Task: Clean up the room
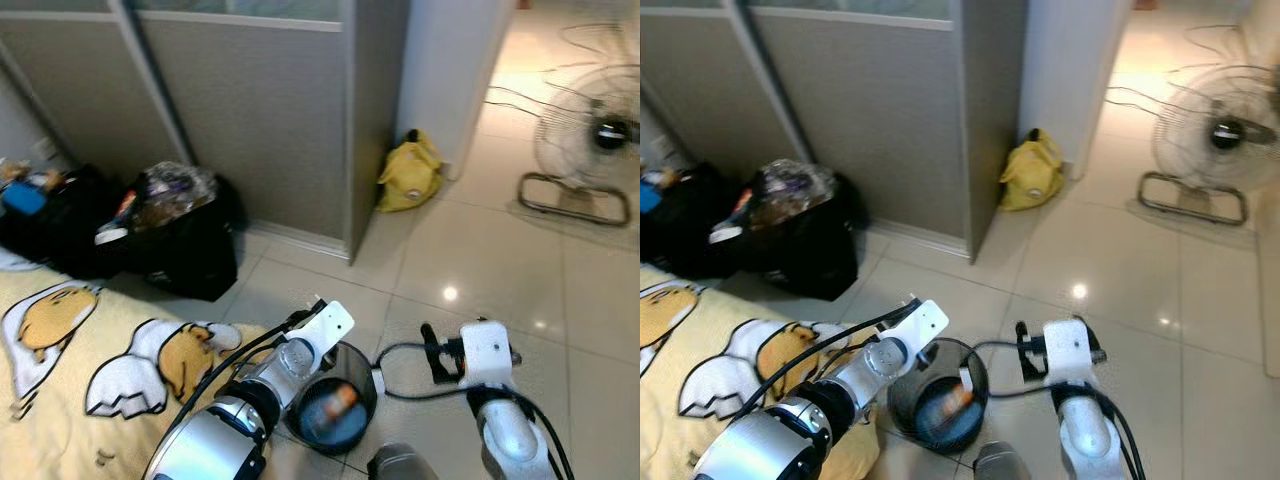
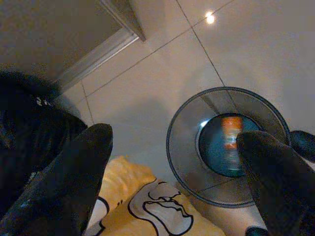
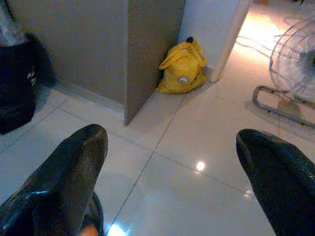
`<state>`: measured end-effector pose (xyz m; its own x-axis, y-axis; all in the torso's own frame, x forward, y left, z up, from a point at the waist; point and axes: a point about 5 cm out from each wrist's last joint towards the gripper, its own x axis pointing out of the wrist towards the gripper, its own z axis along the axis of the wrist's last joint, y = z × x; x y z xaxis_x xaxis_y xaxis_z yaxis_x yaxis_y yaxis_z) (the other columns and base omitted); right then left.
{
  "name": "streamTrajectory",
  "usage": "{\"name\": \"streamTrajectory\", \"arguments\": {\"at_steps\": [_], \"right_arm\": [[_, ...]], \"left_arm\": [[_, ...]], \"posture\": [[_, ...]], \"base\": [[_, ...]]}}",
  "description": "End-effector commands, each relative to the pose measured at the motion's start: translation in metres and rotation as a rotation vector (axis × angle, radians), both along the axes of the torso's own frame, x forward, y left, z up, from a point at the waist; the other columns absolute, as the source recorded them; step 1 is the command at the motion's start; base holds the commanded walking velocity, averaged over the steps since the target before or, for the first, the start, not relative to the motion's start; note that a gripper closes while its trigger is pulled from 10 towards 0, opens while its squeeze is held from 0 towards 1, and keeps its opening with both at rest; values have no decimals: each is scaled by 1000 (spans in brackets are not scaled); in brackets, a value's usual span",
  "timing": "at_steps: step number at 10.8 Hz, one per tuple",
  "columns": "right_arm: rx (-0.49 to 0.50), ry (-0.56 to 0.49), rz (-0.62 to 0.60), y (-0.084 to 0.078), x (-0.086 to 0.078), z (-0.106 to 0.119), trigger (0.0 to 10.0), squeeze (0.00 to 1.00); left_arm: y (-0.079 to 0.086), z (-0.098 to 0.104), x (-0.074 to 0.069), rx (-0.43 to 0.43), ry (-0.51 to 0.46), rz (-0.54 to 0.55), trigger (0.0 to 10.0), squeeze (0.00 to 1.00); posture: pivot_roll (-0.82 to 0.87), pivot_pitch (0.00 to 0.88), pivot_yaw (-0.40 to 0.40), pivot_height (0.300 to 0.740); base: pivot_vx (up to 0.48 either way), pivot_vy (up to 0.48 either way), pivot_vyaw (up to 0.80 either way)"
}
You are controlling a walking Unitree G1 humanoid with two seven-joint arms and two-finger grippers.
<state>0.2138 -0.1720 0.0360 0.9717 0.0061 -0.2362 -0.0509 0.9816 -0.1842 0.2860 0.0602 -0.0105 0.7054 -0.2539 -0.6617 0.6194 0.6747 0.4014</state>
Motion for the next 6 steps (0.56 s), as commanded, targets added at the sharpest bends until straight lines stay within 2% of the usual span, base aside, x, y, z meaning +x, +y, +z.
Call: {"name": "streamTrajectory", "arguments": {"at_steps": [1,2,3,4,5,6], "right_arm": [[2,0,-5,0,2,1,10000,404],[3,-8,-22,-1,2,1,10000,404],[10,-32,-50,-4,2,4,10000,408],[20,-70,-89,-9,4,10,10000,404],[6,-117,-166,-19,2,16,10000,412],[-6,-155,-199,-28,2,27,10000,408]], "left_arm": [[10,1,3,-18,-11,19,10000,0],[16,6,6,-217,-26,79,10000,0],[31,21,14,-446,-131,163,10000,0],[60,48,17,-680,-316,264,10000,0],[90,78,13,-824,-469,409,10000,0],[99,104,9,-856,-574,411,10000,0]], "posture": [[-414,44,123,735],[-408,39,128,735],[-381,25,126,735],[-347,8,120,735],[-286,0,91,735],[-234,0,47,735]], "base": [[0,0,0],[0,0,0],[0,0,0],[0,0,0],[0,0,0],[0,0,0]]}}
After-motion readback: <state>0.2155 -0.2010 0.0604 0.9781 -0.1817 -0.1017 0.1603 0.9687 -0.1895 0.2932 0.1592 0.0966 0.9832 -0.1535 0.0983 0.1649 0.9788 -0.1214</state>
